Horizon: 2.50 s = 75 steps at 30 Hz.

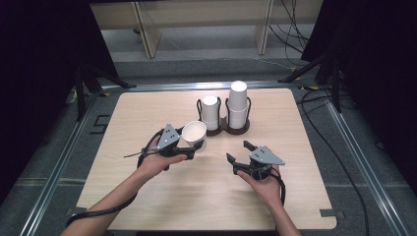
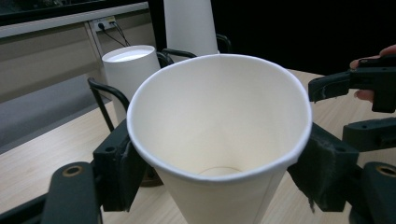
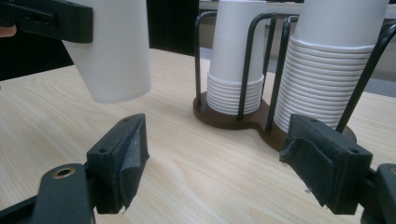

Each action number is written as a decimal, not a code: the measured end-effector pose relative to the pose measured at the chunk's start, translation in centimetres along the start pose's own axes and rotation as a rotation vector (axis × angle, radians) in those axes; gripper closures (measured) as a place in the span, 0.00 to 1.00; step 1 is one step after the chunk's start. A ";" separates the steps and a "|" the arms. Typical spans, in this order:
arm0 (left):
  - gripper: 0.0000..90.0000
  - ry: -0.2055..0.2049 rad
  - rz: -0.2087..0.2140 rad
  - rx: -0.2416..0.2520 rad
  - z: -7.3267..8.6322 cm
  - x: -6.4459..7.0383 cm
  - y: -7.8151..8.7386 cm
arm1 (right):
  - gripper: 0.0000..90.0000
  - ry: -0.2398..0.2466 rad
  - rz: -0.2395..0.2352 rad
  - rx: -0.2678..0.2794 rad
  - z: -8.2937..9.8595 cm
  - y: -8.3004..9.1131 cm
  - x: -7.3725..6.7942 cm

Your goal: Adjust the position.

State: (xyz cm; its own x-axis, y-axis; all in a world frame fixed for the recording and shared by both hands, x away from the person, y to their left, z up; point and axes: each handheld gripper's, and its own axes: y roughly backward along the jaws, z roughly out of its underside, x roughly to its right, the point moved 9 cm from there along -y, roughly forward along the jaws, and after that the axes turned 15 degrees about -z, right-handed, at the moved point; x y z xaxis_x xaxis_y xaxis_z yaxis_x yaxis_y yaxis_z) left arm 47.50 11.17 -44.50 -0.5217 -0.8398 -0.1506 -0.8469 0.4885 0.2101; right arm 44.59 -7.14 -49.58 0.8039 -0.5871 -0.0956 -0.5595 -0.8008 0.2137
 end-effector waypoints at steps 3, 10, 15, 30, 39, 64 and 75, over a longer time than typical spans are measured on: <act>0.29 0.009 -0.013 0.000 0.2 -0.5 0.2 | 0.25 -0.002 0.017 -0.001 0.0 0.1 0.1; 0.29 0.011 -0.039 0.001 0.5 -1.6 0.7 | 0.25 0.017 0.022 -0.018 0.1 0.4 0.3; 0.29 0.013 -0.058 -0.001 0.9 -2.4 1.0 | 0.25 -0.005 0.011 0.014 0.0 0.3 0.2; 0.29 0.020 -0.126 -0.033 2.7 -4.9 2.1 | 0.25 -0.030 0.016 0.015 0.4 0.8 0.5; 0.29 0.021 -0.142 -0.015 3.3 -6.1 2.5 | 0.25 -0.026 0.030 -0.003 0.5 0.9 0.5; 0.29 0.081 -0.349 -0.064 6.7 -12.3 4.6 | 0.25 -0.053 0.050 0.054 0.5 2.4 1.5; 0.29 0.066 -0.453 -0.071 7.8 -15.1 5.2 | 0.25 -0.031 0.098 0.056 0.2 3.5 2.2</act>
State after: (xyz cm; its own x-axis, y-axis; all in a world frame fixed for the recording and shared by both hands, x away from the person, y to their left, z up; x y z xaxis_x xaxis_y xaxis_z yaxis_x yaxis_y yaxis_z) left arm 50.11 28.24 -48.70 -0.0913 -0.9792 -0.1814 -0.9777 0.0535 0.2031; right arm 44.34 -11.25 -49.18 0.7385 -0.6658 -0.1068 -0.6463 -0.7441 0.1695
